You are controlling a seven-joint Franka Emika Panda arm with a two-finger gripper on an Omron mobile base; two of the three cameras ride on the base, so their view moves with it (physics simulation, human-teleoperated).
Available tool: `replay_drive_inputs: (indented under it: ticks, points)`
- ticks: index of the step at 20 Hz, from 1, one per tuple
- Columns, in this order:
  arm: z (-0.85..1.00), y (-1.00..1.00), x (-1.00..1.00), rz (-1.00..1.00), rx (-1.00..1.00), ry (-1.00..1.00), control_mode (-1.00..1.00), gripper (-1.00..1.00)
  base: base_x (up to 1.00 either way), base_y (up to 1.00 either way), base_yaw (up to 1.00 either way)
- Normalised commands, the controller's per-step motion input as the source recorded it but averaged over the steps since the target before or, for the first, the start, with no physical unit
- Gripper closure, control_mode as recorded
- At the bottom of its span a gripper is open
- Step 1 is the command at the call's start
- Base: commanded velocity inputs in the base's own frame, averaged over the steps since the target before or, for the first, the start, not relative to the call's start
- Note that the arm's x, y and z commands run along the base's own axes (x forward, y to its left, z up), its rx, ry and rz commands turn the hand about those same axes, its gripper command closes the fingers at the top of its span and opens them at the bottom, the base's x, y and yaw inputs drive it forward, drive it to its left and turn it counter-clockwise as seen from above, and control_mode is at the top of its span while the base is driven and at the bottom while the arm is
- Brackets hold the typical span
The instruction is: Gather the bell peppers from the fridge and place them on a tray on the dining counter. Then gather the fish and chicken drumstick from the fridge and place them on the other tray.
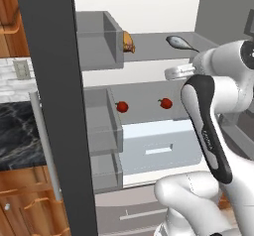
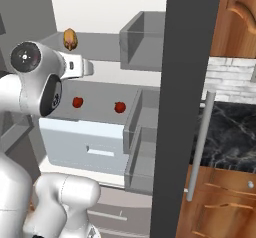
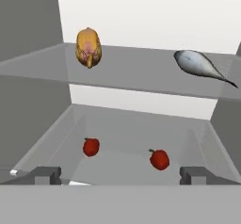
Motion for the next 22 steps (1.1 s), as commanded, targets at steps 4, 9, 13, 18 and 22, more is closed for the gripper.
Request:
replay_drive_inputs:
  ticks: [4, 9, 13, 18, 22]
  points:
    - [0.18, 0.17, 0.47, 0.10, 0.00, 0.00, -1.00, -1.00, 0.00, 0.00, 0.00]
    - [0.10, 0.25, 0.69, 0.09, 0.00, 0.02, -1.00, -1.00, 0.00, 0.00, 0.00]
    - [0.04, 0.25, 0.67, 0.08, 0.00, 0.10, -1.00, -1.00, 0.00, 0.00, 0.00]
    - [0.05, 0.30, 0.45, 0.02, 0.00, 0.13, -1.00, -1.00, 0.00, 0.00, 0.00]
    - [0.03, 0.33, 0.19, 0.00, -0.02, 0.16, -1.00, -1.00, 0.00, 0.00, 0.00]
